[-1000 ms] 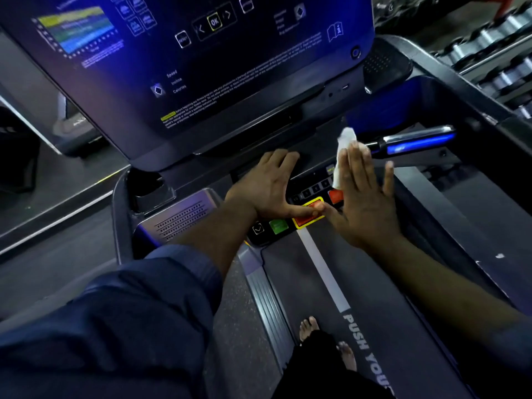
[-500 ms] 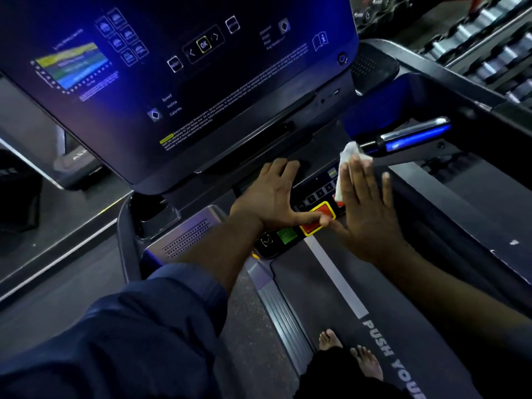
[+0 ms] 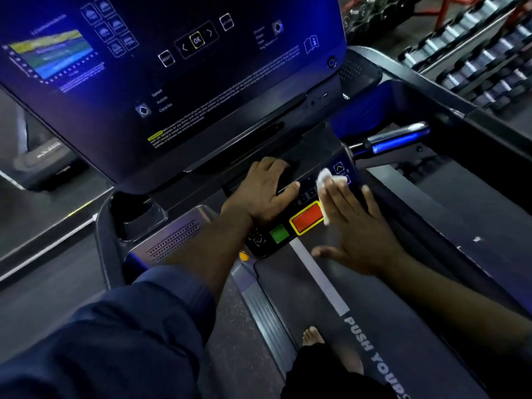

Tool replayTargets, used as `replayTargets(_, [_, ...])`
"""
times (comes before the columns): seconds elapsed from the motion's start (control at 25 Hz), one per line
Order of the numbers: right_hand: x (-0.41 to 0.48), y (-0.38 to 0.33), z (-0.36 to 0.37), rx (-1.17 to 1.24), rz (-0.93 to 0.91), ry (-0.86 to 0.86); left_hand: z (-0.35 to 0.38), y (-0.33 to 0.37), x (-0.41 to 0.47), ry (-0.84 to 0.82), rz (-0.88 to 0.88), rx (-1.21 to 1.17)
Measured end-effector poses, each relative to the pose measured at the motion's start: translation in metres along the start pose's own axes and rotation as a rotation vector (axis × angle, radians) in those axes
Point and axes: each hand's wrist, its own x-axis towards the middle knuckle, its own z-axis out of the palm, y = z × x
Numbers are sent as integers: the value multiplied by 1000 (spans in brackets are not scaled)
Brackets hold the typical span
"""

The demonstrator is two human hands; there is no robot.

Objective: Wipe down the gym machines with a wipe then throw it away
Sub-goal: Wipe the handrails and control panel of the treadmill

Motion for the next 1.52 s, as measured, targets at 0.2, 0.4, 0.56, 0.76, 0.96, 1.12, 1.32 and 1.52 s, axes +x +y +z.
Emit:
replayTargets(0.2, [39, -15, -19, 142, 378, 16, -7, -7, 2, 117, -14, -165])
replayTargets(0.4, [41, -131, -10, 158, -190, 82, -13, -43, -4, 410, -348, -569])
replayTargets(0.56, [24, -100, -2, -42, -403, 29, -9, -31, -7, 322, -222, -334])
replayTargets(0.76, [37, -3, -34, -145, -63, 31, -15, -5, 8, 77, -82, -209])
replayTargets(0.96, [57, 0, -38, 113, 123, 148, -4, -5, 18, -50, -51, -49])
replayTargets(1.12, [85, 39, -62, 43, -125, 140, -6, -2, 17, -26, -155, 8])
replayTargets(1.32, [107, 39, -68, 96, -365, -108, -4, 12, 5, 4, -396, 169])
replayTargets(1.52, [157, 60, -100, 26, -405, -375, -9, 34, -3, 6, -595, 72])
